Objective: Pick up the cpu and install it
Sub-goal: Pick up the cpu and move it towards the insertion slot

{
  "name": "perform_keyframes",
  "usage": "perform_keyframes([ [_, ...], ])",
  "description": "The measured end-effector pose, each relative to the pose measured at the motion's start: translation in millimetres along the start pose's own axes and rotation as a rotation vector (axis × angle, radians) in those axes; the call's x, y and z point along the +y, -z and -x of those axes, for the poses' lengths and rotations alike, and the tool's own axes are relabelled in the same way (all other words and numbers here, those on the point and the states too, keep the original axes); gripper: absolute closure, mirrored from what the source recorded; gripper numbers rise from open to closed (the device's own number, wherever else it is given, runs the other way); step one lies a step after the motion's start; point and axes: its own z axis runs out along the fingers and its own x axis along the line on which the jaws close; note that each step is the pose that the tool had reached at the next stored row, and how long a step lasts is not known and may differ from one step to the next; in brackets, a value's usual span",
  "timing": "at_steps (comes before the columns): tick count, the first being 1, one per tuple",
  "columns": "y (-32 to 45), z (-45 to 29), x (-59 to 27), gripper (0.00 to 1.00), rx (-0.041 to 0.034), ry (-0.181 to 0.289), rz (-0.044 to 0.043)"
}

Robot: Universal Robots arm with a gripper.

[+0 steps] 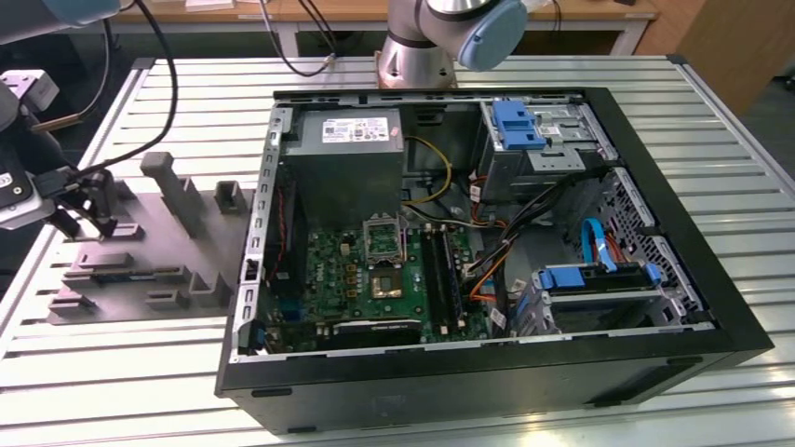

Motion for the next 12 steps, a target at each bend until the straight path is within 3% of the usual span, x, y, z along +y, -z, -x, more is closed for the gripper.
perform_keyframes([
  [12,5.3,0.1,0.1,0.53,0.0,0.0,0.0003],
])
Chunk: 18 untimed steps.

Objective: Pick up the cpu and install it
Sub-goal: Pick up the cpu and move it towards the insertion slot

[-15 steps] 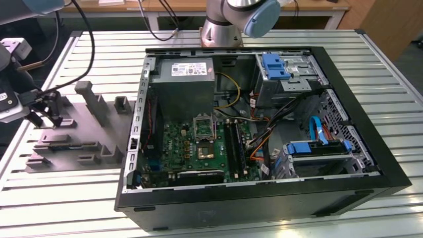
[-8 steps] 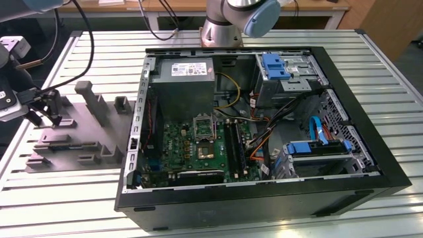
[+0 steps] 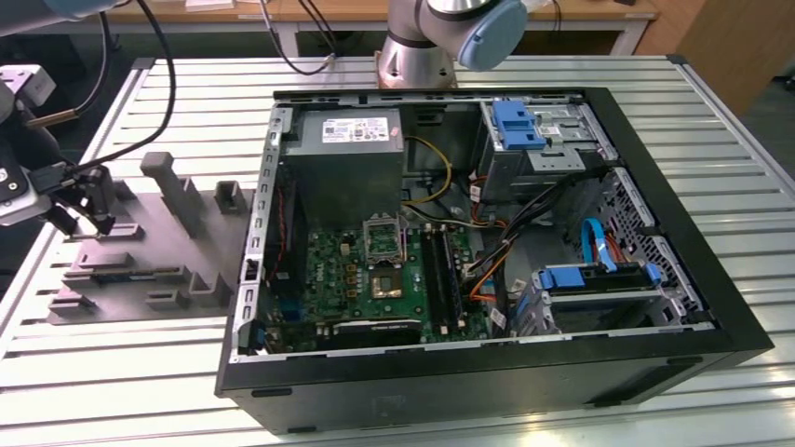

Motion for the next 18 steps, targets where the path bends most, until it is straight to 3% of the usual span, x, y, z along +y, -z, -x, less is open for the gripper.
perform_keyframes([
  [18,5.7,0.1,0.2,0.53,-0.0001,0.0,0.0001],
])
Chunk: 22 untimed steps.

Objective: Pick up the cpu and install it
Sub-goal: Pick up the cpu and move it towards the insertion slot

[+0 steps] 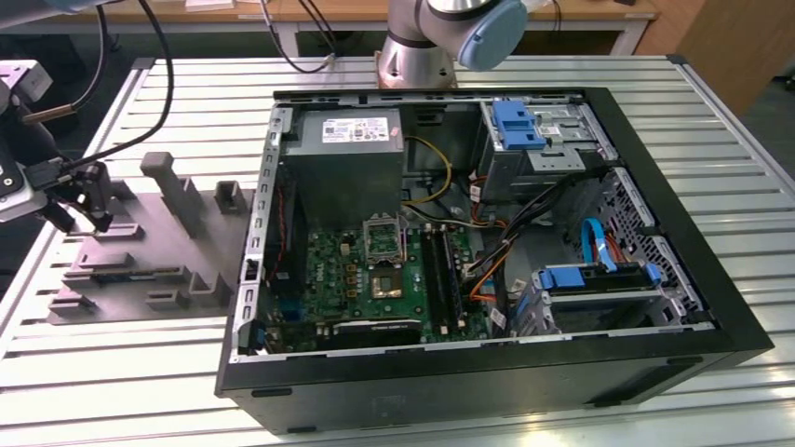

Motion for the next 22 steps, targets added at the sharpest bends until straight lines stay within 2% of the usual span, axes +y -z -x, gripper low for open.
perform_keyframes([
  [22,6.1,0.1,0.2,0.53,0.0001,0.0,-0.0001],
])
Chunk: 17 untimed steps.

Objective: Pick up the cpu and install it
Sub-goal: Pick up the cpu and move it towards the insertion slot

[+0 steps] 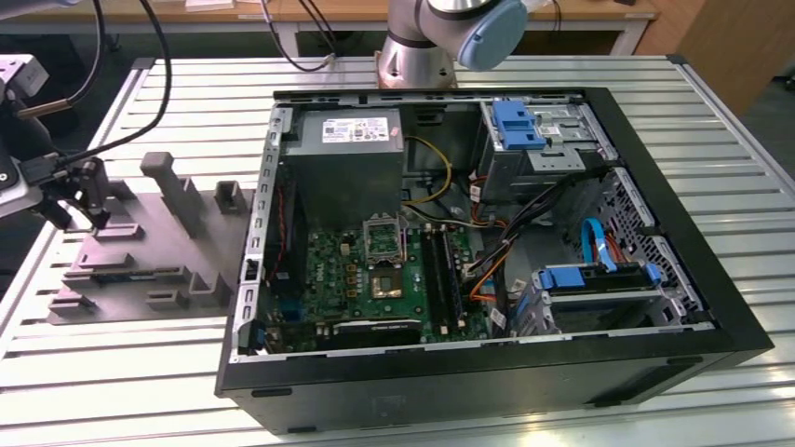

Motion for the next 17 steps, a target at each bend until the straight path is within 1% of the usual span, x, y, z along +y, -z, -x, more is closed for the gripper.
perform_keyframes([
  [17,4.5,0.1,0.1,0.53,-0.0001,0.0,0.0001],
])
